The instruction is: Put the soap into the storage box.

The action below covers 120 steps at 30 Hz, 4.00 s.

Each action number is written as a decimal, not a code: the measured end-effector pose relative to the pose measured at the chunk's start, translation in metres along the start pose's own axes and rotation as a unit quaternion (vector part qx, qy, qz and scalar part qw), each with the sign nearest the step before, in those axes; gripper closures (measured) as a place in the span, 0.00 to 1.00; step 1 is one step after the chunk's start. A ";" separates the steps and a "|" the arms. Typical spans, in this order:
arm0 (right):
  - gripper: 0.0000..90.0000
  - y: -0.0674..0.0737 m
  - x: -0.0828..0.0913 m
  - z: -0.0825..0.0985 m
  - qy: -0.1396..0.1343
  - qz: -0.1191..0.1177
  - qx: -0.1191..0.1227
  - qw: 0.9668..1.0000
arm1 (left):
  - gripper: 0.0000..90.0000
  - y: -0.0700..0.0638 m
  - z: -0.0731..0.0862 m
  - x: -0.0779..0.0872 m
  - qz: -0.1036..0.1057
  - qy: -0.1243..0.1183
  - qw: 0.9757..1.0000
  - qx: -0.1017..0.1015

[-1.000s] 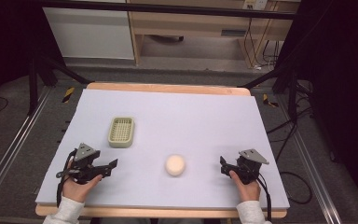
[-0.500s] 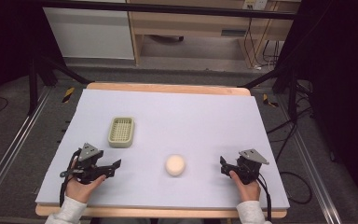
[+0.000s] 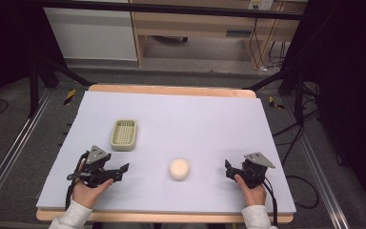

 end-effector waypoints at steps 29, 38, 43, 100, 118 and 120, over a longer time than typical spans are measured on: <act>0.05 0.000 0.000 0.000 -0.001 -0.002 -0.003 1.000 | 0.21 -0.020 -0.016 -0.011 0.021 -0.002 1.000 -0.016; 0.05 0.000 0.000 0.000 0.000 -0.002 -0.003 1.000 | 0.21 -0.027 -0.022 -0.017 0.026 0.000 0.999 -0.021; 0.05 0.000 0.000 0.000 0.000 -0.002 -0.003 1.000 | 0.21 -0.031 -0.028 -0.020 0.030 -0.001 0.999 -0.026; 0.05 -0.001 0.000 0.000 -0.001 -0.004 -0.004 1.000 | 0.20 -0.082 -0.071 -0.057 0.070 -0.001 0.996 -0.055; 0.05 -0.001 0.000 0.000 0.000 -0.003 -0.004 1.000 | 0.19 -0.099 -0.075 -0.067 0.082 0.011 0.994 -0.072; 0.05 -0.001 0.000 0.000 0.000 -0.003 -0.004 1.000 | 0.19 -0.101 -0.075 -0.068 0.083 0.012 0.994 -0.073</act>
Point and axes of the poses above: each handheld gripper's, and its own axes: x roughly backward along the jaws, z roughly out of its underside, y roughly to its left, the point moved 2 cm from there along -x, roughly forward along the jaws, and after that the axes turned 9 degrees about -x, right-handed, at the moved point
